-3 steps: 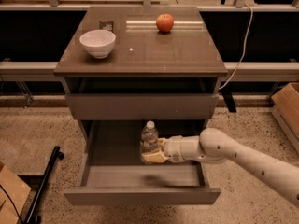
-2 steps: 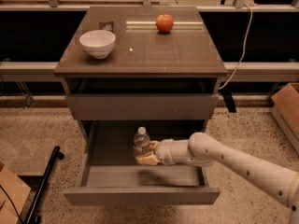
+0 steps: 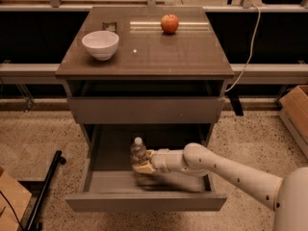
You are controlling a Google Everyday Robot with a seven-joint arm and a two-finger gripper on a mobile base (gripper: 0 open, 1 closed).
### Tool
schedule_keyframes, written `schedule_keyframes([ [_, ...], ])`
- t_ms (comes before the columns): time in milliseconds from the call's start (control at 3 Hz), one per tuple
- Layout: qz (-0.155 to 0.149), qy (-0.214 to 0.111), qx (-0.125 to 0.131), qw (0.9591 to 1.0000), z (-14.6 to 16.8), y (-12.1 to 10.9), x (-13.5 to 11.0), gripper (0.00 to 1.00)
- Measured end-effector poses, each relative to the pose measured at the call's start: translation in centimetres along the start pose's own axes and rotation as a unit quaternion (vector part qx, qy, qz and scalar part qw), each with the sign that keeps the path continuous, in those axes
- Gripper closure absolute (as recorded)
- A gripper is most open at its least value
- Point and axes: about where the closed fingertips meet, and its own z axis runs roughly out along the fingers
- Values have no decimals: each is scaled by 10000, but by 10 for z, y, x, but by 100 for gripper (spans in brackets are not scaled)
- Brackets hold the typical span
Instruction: Place water bottle into middle drawer
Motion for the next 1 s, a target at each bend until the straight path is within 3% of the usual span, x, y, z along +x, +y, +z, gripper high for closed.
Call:
schedule_keyframes([
  [1000, 282, -135, -64, 9995, 44, -2, 30, 34],
])
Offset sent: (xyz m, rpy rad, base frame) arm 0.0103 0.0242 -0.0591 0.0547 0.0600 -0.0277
